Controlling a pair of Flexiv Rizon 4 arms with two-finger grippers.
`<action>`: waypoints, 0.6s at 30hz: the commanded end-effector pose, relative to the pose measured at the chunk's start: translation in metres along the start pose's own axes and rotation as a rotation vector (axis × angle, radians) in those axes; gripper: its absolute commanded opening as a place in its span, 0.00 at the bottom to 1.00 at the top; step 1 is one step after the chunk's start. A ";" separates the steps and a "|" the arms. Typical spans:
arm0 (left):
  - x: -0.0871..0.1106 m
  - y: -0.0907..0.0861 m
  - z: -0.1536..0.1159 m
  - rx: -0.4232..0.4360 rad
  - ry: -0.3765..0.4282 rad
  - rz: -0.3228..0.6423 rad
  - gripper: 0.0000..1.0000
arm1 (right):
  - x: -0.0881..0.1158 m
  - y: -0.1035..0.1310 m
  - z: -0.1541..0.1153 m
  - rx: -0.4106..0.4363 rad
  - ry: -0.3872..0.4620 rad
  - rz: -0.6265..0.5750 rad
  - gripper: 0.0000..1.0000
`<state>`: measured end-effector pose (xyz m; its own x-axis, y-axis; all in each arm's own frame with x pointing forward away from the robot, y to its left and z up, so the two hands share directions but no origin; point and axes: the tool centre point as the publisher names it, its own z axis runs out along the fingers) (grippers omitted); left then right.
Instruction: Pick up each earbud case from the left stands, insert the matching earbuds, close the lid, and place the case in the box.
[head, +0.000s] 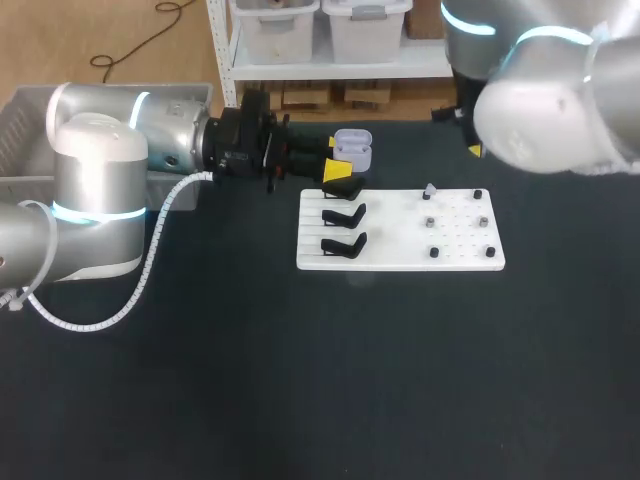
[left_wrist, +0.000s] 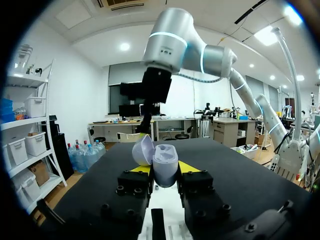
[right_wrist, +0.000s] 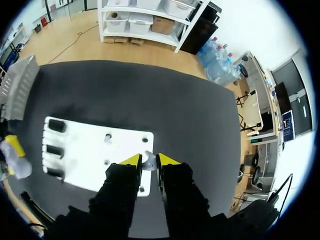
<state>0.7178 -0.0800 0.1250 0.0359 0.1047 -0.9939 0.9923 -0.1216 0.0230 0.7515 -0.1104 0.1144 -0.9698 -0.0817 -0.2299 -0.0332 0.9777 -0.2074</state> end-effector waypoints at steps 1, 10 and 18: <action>0.001 -0.001 0.000 -0.003 -0.001 0.002 0.00 | 0.015 0.001 -0.040 -0.006 -0.015 0.010 0.00; 0.001 -0.001 0.000 -0.003 -0.001 0.002 0.00 | 0.040 0.036 -0.068 -0.048 0.026 -0.017 0.00; 0.001 -0.001 0.000 -0.003 -0.001 0.002 0.00 | 0.048 0.046 -0.074 -0.061 0.040 -0.037 0.00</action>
<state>0.7178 -0.0800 0.1250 0.0359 0.1047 -0.9939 0.9923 -0.1216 0.0230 0.6865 -0.0543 0.1644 -0.9768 -0.1126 -0.1820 -0.0840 0.9838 -0.1583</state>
